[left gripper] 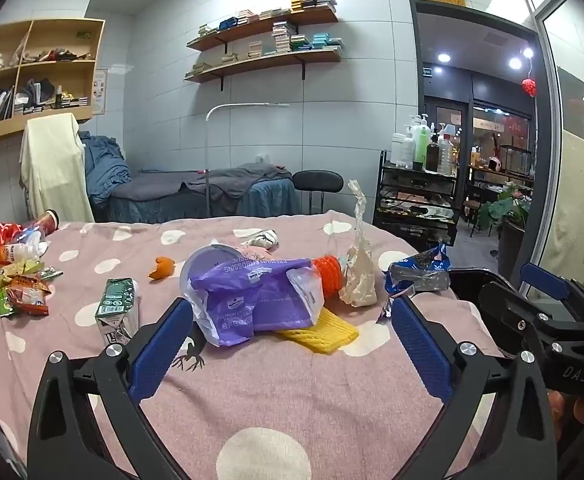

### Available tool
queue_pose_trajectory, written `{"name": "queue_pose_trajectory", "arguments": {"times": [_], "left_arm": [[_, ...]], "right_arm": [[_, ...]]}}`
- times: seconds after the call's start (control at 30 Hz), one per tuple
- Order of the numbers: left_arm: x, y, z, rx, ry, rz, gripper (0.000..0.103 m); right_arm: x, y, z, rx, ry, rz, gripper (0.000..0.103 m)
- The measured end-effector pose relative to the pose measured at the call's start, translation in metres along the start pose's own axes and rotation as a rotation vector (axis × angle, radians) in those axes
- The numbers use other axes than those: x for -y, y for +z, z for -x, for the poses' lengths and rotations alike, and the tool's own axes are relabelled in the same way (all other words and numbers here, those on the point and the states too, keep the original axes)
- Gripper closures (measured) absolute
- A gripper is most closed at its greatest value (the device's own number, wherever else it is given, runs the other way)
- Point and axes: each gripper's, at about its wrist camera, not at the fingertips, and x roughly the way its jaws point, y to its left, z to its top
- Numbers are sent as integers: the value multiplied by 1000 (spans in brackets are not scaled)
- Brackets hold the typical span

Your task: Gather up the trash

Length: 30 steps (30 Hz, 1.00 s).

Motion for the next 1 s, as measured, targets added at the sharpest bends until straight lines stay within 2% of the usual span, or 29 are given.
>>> {"name": "queue_pose_trajectory", "arguments": {"times": [0.07, 0.27, 1.0], "left_arm": [[-4, -1, 0, 12, -2, 5, 5], [5, -2, 2, 22, 8, -15, 5], [-2, -3, -2, 12, -5, -5, 5]], "right_arm": [[0, 0, -2, -24, -4, 1, 5], [-1, 0, -2, -14, -2, 3, 5], [-5, -1, -10, -31, 12, 12, 5]]}}
